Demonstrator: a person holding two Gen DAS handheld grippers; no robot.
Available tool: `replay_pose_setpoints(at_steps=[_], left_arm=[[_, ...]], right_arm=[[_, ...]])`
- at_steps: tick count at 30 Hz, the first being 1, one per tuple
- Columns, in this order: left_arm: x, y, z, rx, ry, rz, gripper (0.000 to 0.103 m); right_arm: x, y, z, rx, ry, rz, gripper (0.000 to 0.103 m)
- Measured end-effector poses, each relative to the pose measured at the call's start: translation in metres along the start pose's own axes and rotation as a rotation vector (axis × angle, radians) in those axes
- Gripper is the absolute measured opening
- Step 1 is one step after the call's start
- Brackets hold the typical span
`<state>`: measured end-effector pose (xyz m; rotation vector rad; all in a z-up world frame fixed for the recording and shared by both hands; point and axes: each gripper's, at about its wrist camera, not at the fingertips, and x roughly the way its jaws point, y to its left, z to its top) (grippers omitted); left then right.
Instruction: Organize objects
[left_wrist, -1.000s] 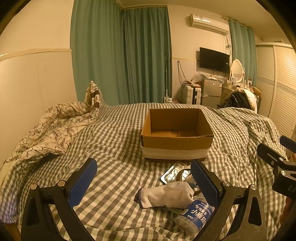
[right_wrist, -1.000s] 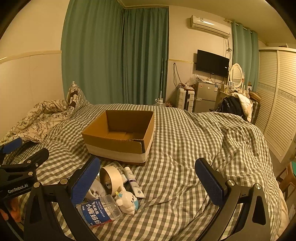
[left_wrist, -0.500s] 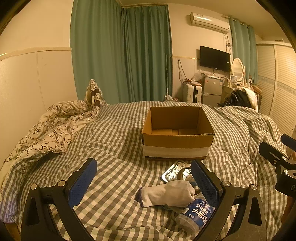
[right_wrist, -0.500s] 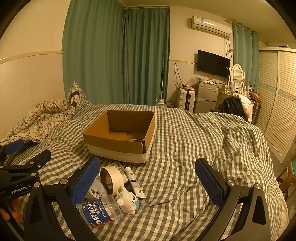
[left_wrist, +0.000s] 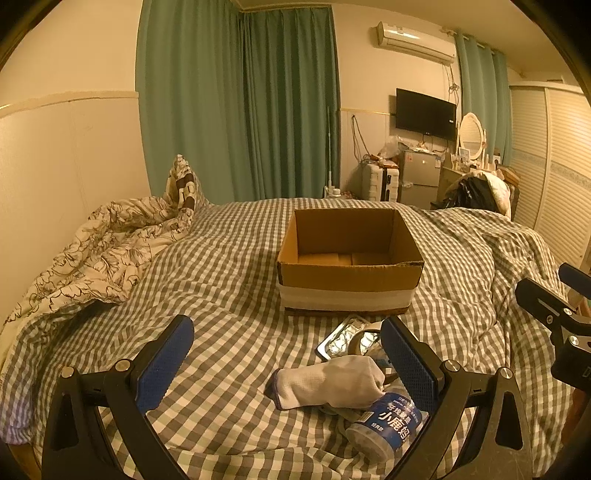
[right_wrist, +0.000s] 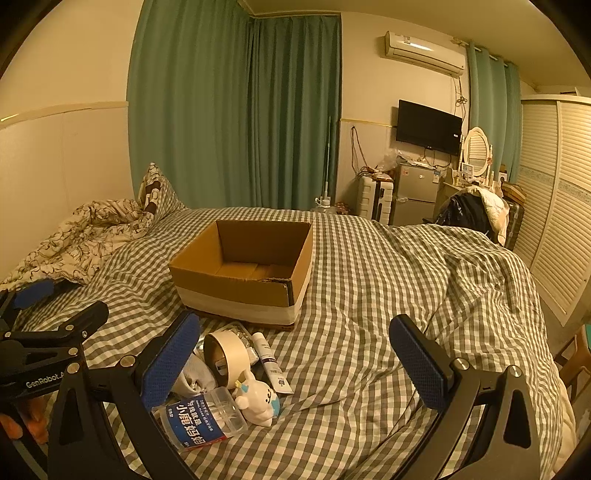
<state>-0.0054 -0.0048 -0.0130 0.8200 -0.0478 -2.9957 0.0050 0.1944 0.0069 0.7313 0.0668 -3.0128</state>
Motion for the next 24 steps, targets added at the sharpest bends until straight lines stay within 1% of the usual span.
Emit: replay_pose_setpoints(at_steps=[9,14,19,24], left_arm=[[0.001,-0.002,-0.001,0.005,0.022,0.011,0.103],[0.004,-0.001,-0.001,-0.001,0.037,0.008,0.103],[0.014,-0.002,-0.006,0.002,0.063,0.01,0.103],[0.036,-0.008,-0.017,0.01,0.128,0.002,0.102]], right_arm=[[-0.005,-0.001,0.002,-0.011,-0.009,0.027,0.103],[-0.002,-0.002,-0.001,-0.027,0.0,0.038,0.103],[0.009,-0.005,-0.007,-0.039,0.03,0.047,0.103],[0.034,-0.01,-0.02,-0.063,0.107,0.052,0.103]])
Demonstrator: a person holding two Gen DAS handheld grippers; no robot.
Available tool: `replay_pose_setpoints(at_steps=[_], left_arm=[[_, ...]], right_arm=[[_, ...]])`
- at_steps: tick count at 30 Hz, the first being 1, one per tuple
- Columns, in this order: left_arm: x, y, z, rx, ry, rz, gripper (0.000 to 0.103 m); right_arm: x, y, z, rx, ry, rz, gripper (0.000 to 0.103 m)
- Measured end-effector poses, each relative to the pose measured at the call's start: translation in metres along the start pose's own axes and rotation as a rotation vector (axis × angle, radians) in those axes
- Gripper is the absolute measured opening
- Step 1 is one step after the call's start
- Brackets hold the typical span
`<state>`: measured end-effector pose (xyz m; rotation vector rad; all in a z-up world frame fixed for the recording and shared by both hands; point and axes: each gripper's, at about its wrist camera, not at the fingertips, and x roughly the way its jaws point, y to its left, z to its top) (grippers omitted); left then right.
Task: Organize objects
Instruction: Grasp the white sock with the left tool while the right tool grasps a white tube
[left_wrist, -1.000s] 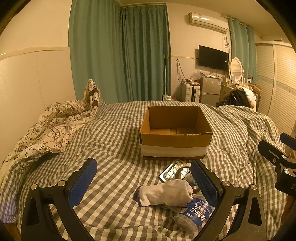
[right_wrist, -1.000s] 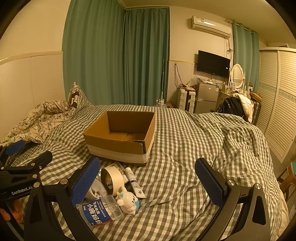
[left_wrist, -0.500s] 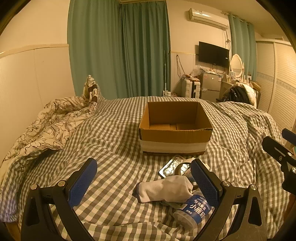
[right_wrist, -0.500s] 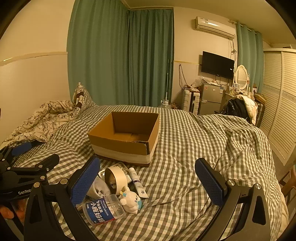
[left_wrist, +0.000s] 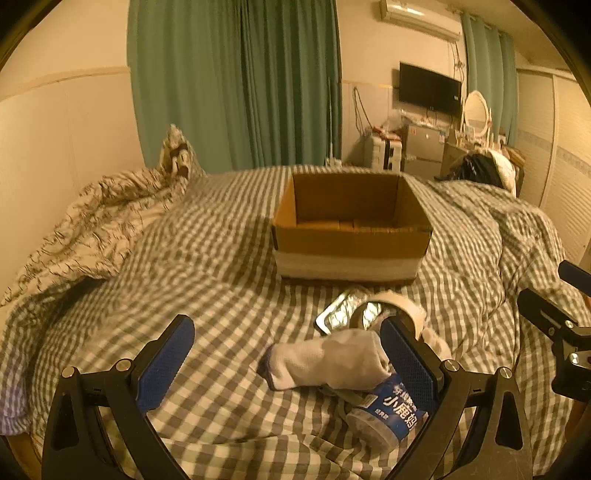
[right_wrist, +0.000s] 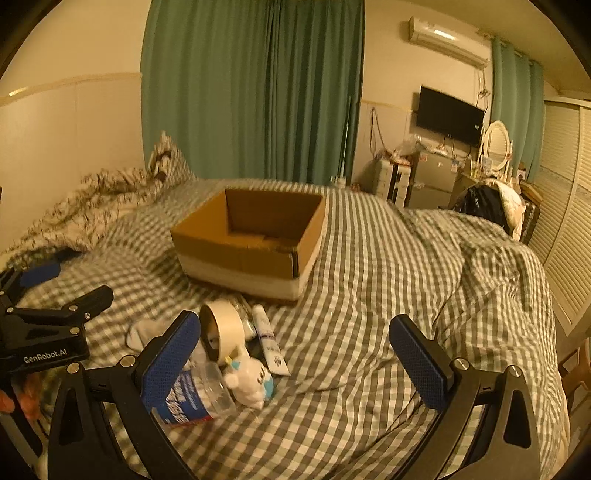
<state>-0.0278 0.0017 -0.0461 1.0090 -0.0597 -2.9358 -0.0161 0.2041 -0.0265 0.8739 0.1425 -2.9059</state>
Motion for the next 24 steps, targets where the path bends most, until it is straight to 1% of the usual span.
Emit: replay_pose_setpoints(at_steps=[8,15,16,18,20,21,22,24], left_arm=[[0.046,-0.018,-0.018,0.023,0.128,-0.029,0.102],[0.079,-0.034,-0.023,0.033,0.188,-0.065,0.102],[0.084,-0.036,-0.023,0.035,0.199,-0.078,0.099],[0.094,-0.038,-0.027,0.027,0.222,-0.127,0.089],[0.101,-0.038,-0.029,0.01,0.237,-0.195,0.063],[0.102,-0.037,-0.029,0.005,0.237,-0.208,0.058],[0.1,-0.037,-0.03,0.003,0.229,-0.21,0.049],[0.092,-0.035,-0.028,0.002,0.223,-0.204,0.045]], right_arm=[[0.042,-0.008,-0.022,0.006,0.121,0.023,0.103],[0.067,-0.013,-0.032,0.012,0.183,0.043,0.103],[0.069,-0.013,-0.033,0.013,0.187,0.044,0.103],[0.073,-0.015,-0.033,0.017,0.195,0.044,0.103],[0.076,-0.016,-0.034,0.023,0.204,0.047,0.103],[0.077,-0.016,-0.034,0.024,0.209,0.048,0.103],[0.078,-0.015,-0.034,0.023,0.212,0.049,0.103],[0.08,-0.009,-0.035,0.016,0.222,0.065,0.103]])
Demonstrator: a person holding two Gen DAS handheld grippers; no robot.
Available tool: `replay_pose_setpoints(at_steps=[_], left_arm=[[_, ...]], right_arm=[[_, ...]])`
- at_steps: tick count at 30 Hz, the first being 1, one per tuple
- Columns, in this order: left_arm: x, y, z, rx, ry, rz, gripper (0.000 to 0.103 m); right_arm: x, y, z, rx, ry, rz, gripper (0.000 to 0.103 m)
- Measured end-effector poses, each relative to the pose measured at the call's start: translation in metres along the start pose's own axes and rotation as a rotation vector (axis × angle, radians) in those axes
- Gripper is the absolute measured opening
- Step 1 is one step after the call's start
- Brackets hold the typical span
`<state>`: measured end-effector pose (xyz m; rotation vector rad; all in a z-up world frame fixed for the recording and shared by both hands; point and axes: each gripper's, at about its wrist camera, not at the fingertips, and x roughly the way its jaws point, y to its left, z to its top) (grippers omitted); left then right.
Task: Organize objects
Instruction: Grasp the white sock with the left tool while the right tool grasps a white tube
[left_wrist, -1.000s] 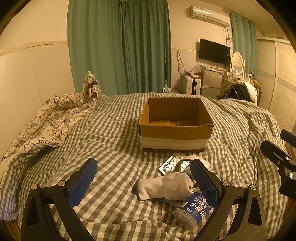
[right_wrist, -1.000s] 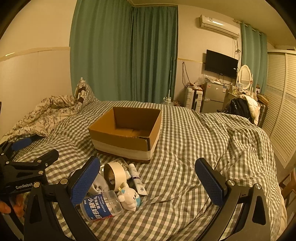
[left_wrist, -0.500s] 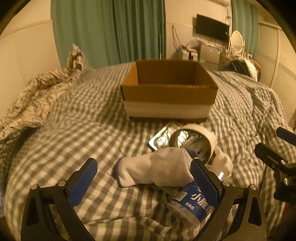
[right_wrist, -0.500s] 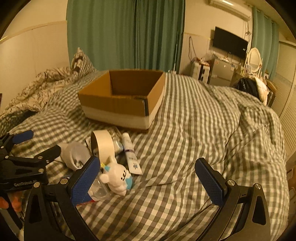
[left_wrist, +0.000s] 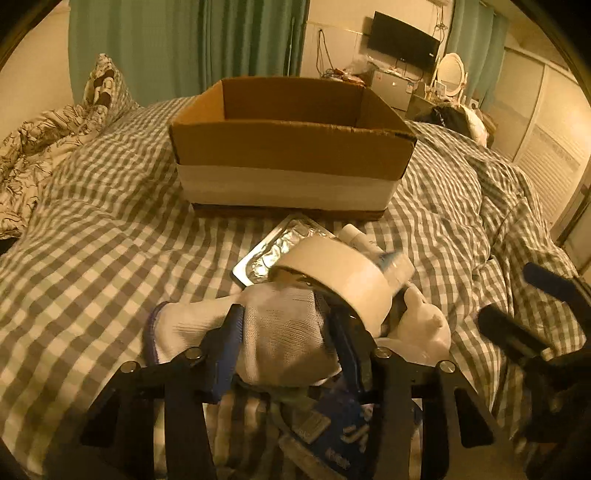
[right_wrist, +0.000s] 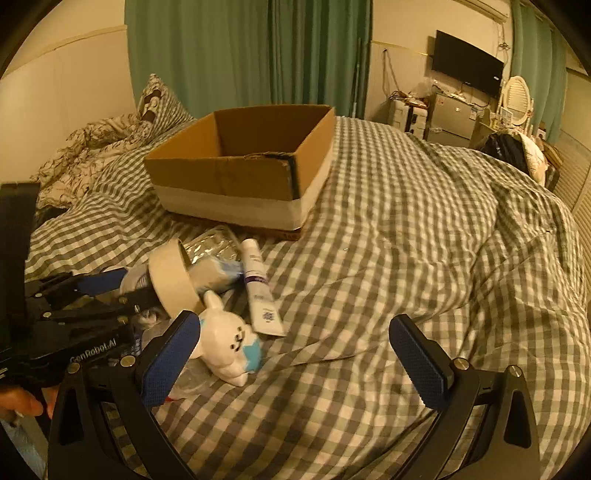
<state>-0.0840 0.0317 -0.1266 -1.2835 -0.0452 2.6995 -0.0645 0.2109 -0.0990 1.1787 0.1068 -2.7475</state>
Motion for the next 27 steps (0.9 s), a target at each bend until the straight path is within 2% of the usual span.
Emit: replay_pose_setpoints(at_steps=[4,6,9,12,14,18,19,24,27], left_arm=[[-0.023,0.01,0.003,-0.005,-0.037,0.016,0.041],[-0.033,0.018,0.005,-0.012,-0.054,0.03,0.04],[-0.042,0.03,0.007,-0.035,-0.063,0.016,0.039],[-0.046,0.029,0.005,-0.027,-0.065,0.016,0.039],[-0.048,0.026,0.004,-0.016,-0.066,0.018,0.038],[-0.057,0.021,0.004,-0.003,-0.083,0.024,0.038],[-0.062,0.02,0.005,0.0,-0.091,0.028,0.038],[-0.081,0.014,0.016,0.016,-0.133,0.022,0.038],[-0.089,0.013,0.028,0.021,-0.15,0.01,0.038]], right_arm=[[0.011,0.022,0.0,-0.051,0.032,0.037,0.102],[0.017,0.032,0.0,-0.076,0.045,0.043,0.098],[0.028,0.043,0.001,-0.09,0.069,0.048,0.086],[0.03,0.049,0.003,-0.102,0.071,0.038,0.058],[0.03,0.052,0.003,-0.119,0.079,0.029,0.028],[0.02,0.048,0.003,-0.119,0.063,0.034,0.017],[0.014,0.047,0.004,-0.122,0.046,0.029,0.005],[-0.01,0.039,0.016,-0.113,-0.014,0.05,0.004],[-0.023,0.031,0.027,-0.096,-0.046,0.092,0.004]])
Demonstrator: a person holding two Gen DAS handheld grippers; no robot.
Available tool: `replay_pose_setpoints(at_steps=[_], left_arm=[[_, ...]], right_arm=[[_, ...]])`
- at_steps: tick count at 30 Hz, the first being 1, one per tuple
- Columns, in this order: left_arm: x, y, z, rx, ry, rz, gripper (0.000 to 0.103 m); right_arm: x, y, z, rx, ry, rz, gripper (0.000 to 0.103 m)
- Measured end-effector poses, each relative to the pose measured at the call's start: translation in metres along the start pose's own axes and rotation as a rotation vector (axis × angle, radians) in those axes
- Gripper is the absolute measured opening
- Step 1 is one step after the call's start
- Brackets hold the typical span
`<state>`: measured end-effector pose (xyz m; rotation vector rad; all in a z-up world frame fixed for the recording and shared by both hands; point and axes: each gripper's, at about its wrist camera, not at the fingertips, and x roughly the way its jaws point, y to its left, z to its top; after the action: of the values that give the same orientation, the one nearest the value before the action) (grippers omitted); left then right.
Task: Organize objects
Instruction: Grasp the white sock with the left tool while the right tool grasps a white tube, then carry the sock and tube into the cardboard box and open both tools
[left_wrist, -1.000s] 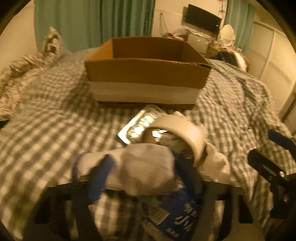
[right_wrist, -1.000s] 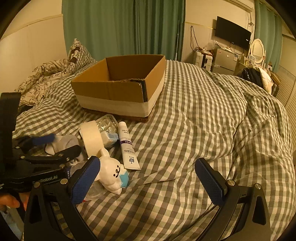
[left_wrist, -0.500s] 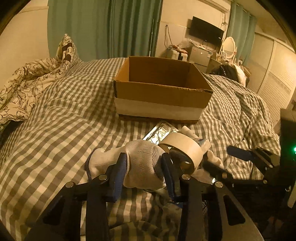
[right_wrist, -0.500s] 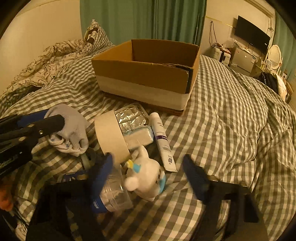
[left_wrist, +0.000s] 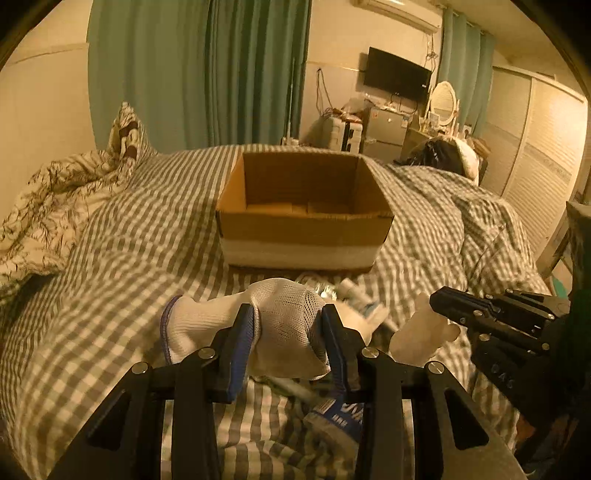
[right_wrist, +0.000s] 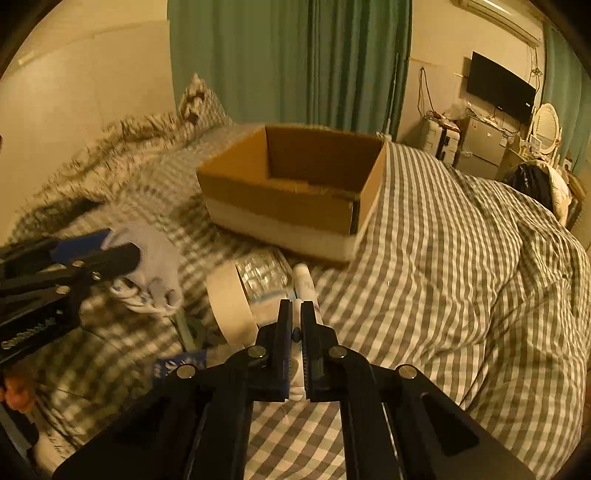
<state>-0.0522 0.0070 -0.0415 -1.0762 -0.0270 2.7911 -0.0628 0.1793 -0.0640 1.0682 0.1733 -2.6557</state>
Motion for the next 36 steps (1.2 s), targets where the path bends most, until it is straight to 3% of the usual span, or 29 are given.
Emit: replay_pose_setpoints(at_steps=[4,11,15,19,25,31,34,35,36], left_arm=[[-0.006,0.0,0.031,0.008,-0.034,-0.013,0.038],[-0.013,-0.002,0.105,0.042,-0.146,-0.038,0.038],[0.013,0.001,0.145,0.049,-0.16,-0.03,0.038],[0.063,0.007,0.172,0.07,-0.123,0.012,0.038],[0.134,0.019,0.175,0.055,-0.053,0.001,0.038],[0.179,0.022,0.162,0.077,-0.013,-0.009,0.038],[0.181,0.015,0.161,0.104,-0.021,-0.005,0.049],[0.179,0.014,0.16,0.105,-0.021,-0.008,0.059],[0.177,0.012,0.16,0.103,-0.024,-0.006,0.063]], right_arm=[[-0.02,-0.008,0.029,-0.008,-0.068,0.038,0.004],[-0.041,-0.017,0.118,-0.079,-0.205,0.025,0.004],[-0.028,-0.021,0.16,-0.107,-0.244,0.012,0.004],[0.01,-0.029,0.191,-0.11,-0.235,0.019,0.004],[0.084,-0.048,0.207,-0.082,-0.155,0.043,0.004],[0.134,-0.064,0.19,-0.058,-0.088,0.06,0.004],[0.142,-0.076,0.186,-0.02,-0.078,0.07,0.006],[0.141,-0.078,0.186,-0.013,-0.08,0.067,0.009],[0.138,-0.079,0.186,-0.009,-0.086,0.061,0.023]])
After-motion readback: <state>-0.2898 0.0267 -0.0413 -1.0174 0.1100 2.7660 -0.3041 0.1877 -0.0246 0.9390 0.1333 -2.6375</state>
